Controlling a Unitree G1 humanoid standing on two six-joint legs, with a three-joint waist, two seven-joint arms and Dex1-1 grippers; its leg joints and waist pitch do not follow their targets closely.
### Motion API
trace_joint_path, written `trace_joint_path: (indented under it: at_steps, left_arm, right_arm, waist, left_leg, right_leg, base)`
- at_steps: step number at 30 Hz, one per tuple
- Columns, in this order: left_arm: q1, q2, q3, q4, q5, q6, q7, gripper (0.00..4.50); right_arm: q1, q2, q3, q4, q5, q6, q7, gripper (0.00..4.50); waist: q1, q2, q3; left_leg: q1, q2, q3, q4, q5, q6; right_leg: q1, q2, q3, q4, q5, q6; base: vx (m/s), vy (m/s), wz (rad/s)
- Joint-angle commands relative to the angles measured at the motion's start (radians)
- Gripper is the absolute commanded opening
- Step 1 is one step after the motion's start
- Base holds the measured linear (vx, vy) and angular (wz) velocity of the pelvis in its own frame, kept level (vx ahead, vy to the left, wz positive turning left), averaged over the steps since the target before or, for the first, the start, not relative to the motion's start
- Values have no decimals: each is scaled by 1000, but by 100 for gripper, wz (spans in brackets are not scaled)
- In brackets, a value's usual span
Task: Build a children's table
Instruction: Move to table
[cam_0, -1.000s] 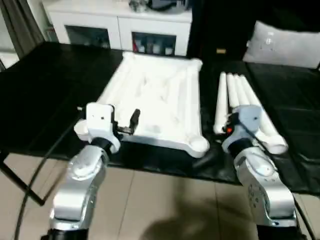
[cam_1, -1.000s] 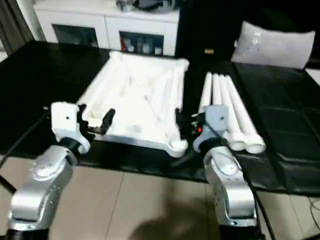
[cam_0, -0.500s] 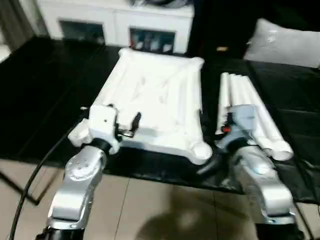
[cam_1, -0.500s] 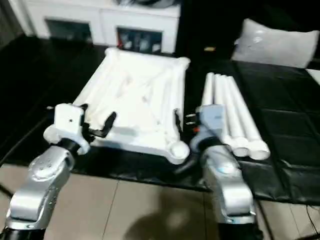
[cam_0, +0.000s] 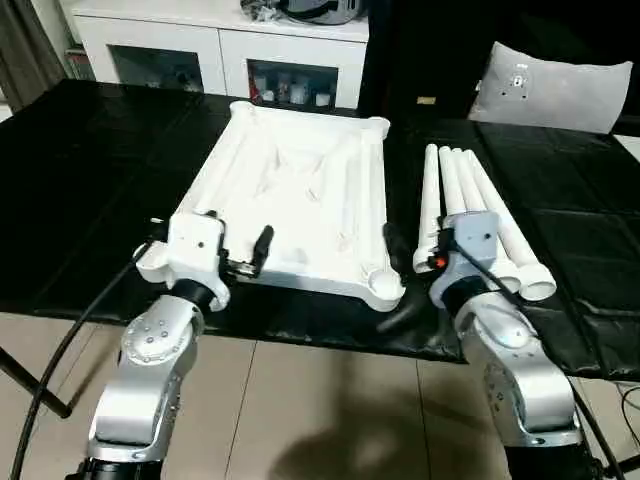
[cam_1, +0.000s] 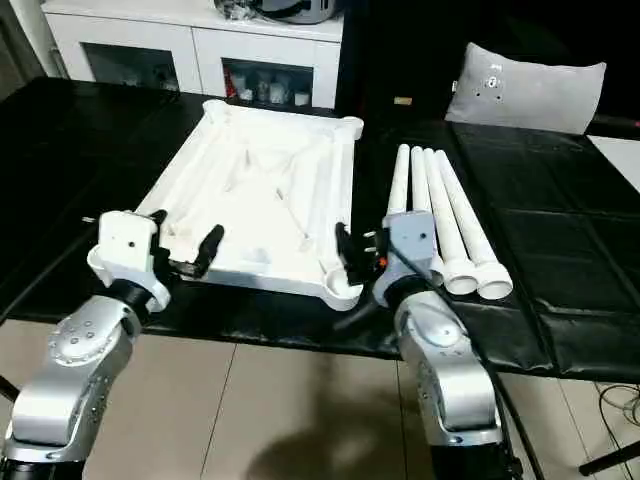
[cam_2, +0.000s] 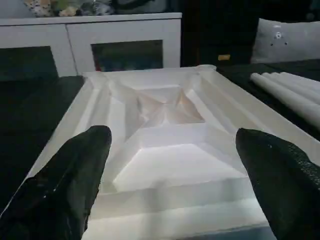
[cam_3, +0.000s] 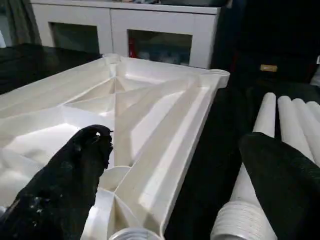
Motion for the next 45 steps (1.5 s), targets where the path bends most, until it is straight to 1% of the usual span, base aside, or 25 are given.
trace_joint_path:
  at_steps: [1, 7, 10, 13, 15, 16, 17, 18, 19, 20, 21, 22, 24, 26, 27, 28, 29, 31, 32, 33, 34, 35, 38, 41, 45]
  left_arm:
    - [-9, 1, 0, 12, -9, 5, -3, 447]
    - [-12, -3, -1, 16, -6, 5, -3, 447]
    - [-14, -5, -3, 19, -3, 5, -2, 447]
    - [-18, -5, -2, 24, -1, 4, 0, 447]
    - [-18, -2, -4, 26, 4, 3, 0, 447]
    - [-17, 0, -5, 26, 6, 2, -1, 447]
    - [-15, 1, -5, 27, 6, 1, -2, 447]
    - [-13, 1, -5, 27, 7, 1, -2, 447]
    - [-13, 0, -5, 26, 7, 1, -2, 447]
    - [-14, -1, -6, 25, 7, 2, -1, 447]
    - [-14, -1, -6, 25, 7, 2, -1, 447]
    - [-15, -2, -6, 24, 8, 2, -1, 447]
    - [-16, -2, -6, 24, 8, 1, 0, 447]
    - [-20, -1, -6, 29, 8, -1, 0, 447]
    - [-21, -1, -6, 30, 8, -1, 0, 447]
    - [-23, -2, -6, 33, 10, -3, 2, 447]
    - [-24, -2, -5, 34, 11, -4, 3, 447]
    - [-25, -7, -4, 37, 15, -20, 8, 447]
    - [-25, -7, -5, 38, 15, -18, 9, 447]
    - [-26, -7, -5, 38, 14, -15, 8, 447]
    - [-26, -7, -6, 38, 13, -12, 8, 447]
    - [-28, -3, -7, 41, 16, -12, 10, 447]
    - [-32, 0, -7, 46, 15, -15, 7, 447]
    - [-35, -2, -6, 46, 19, -16, 6, 447]
    - [-39, 3, -7, 47, 29, -24, 2, 447]
  right_arm:
    - [-2, -2, -7, 8, -9, -5, -4, 450]
    - [-7, -9, -8, 10, -15, -13, -5, 450]
    - [-11, -17, -8, 15, -25, -22, -4, 450]
    - [-17, -19, -7, 25, -30, -15, -3, 450]
    - [-23, -13, -12, 33, -21, 24, -9, 450]
    - [-23, -8, -16, 35, -16, 33, -14, 450]
    - [-22, -7, -16, 36, -16, 28, -15, 450]
    - [-21, -8, -13, 34, -17, 22, -12, 450]
    - [-18, -9, -9, 32, -19, 12, -8, 450]
    - [-15, -13, -2, 29, -23, -7, 0, 450]
    - [-15, -13, -1, 29, -24, -10, 1, 450]
    - [-13, -19, 7, 29, -32, -12, 5, 450]
    - [-14, -19, 8, 31, -34, -10, 6, 450]
    - [-18, -16, 5, 33, -34, -5, 6, 450]
    - [-18, -16, 5, 34, -34, -5, 6, 450]
    - [-19, -17, 5, 35, -34, -4, 6, 450]
    - [-20, -18, 5, 36, -34, -4, 6, 450]
    - [-21, -18, 7, 33, -25, 24, 7, 450]
    - [-20, -11, -4, 31, -12, 33, 3, 450]
    - [-19, -5, -11, 31, -4, 38, 0, 450]
    - [-19, -7, -13, 28, -4, 35, 2, 450]
    - [-21, -21, 0, 25, -21, 24, 12, 450]
    - [-23, -30, 15, 22, -29, 39, 26, 450]
    - [-20, -33, 25, 26, -41, 17, 27, 450]
    - [-24, -38, 28, 26, -36, 19, 39, 450]
  waist:
    - [-7, 13, -33]
    - [-2, 23, -48]
    - [12, 12, -67]
    - [11, 19, -83]
    - [-24, 29, -92]
    - [-49, 28, -96]
    - [-43, 18, -81]
    - [-32, 8, -60]
    - [-31, -32, -53]
    - [34, -68, -76]
    - [57, -47, -82]
    - [33, -52, -77]
    - [18, -21, -47]
    - [12, 48, -37]
    - [-2, 70, -29]
    - [-39, 72, -59]
    - [-50, 70, -63]
    - [-50, 48, -66]
    - [-24, 26, -77]
    - [-14, 13, -81]
    - [-4, -1, -85]
    - [9, 4, -90]
    - [0, 23, -65]
    - [-3, 31, -54]
    - [2, 34, -47]
  left_leg:
    - [34, 58, -24, -109, -421, -3]
    - [49, 52, -10, -128, -244, 75]
    - [10, 12, -4, -93, 0, 141]
    - [28, 6, -24, -83, 191, 222]
    - [135, 59, -96, -71, 424, 355]
    - [279, 210, -131, -70, 522, 287]
    - [247, 221, -109, -76, 549, 276]
    - [183, 166, -5, -98, 424, 221]
    - [140, 38, 83, -90, 93, 169]
    - [-26, -52, 8, 66, -118, 174]
    - [-28, -25, -21, 98, -95, 139]
    - [-88, -21, -54, 131, -12, 66]
    - [-72, -4, -62, 74, 138, 5]
    - [-37, 44, -64, -49, 92, 59]
    - [-42, 77, -84, -94, -47, 53]
    - [34, 147, -157, -130, -237, 108]
    - [68, 163, -185, -126, -207, 211]
    - [53, 139, -166, -79, 109, 385]
    - [-11, 76, -100, -23, 283, 363]
    - [-70, 43, -79, -17, 324, 322]
    - [-95, 22, -66, -25, 332, 265]
    - [-85, 26, -64, -44, 306, 130]
    - [-47, 59, -75, -76, 45, 25]
    - [-35, 84, -74, -100, -129, -4]
    - [-33, 85, -58, -107, -209, -23]
  right_leg:
    - [29, -79, 32, -121, -505, -152]
    - [79, -76, 19, -124, -252, -260]
    - [142, -68, 37, -107, 19, -312]
    - [140, -30, 15, -61, 262, -282]
    - [30, -15, -34, 7, 267, -198]
    - [-131, -72, -44, 53, -38, -85]
    - [-141, -94, -46, 63, -50, -41]
    - [-133, -107, -58, 44, 70, -70]
    - [-53, -80, -23, -44, 52, -153]
    - [154, -217, 146, -95, -24, -301]
    - [160, -275, 169, -109, 11, -388]
    - [166, -219, 120, -78, 142, -428]
    - [86, -175, -1, -126, 20, -391]
    - [85, -119, -45, -153, -277, -278]
    - [84, -70, -64, -112, -283, -217]
    - [43, -34, -78, -18, -215, -151]
    - [3, -55, -68, 21, -101, -120]
    - [-23, -93, -38, 8, 66, -83]
    - [20, -147, 4, -38, 312, -121]
    - [71, -158, 21, -26, 472, -130]
    - [96, -151, 19, -22, 607, -100]
    - [94, -120, -5, 2, 838, -46]
    - [69, -110, -19, -39, 459, -72]
    - [62, -120, -7, -65, 64, -173]
    - [44, -123, 1, -82, -124, -184]
  base:
    - [0, 0, 0]
    - [58, 10, 1]
    - [114, 9, 4]
    - [135, 14, 10]
    - [155, 6, 11]
    - [116, -15, -5]
    - [12, -31, -31]
    - [12, -31, -31]
    - [47, -38, -48]
    - [155, -40, -35]
    - [155, -40, -35]
    - [137, -51, -19]
    - [98, -44, -22]
    - [89, 4, -4]
    - [97, 37, 0]
    - [125, 70, -6]
    - [97, 22, -1]
    - [90, 10, 2]
    - [97, -24, 5]
    - [97, -24, 5]
    - [79, -48, 1]
    - [21, -57, -2]
    - [7, -19, -1]
    - [-22, 3, 0]
    - [-64, 14, 1]
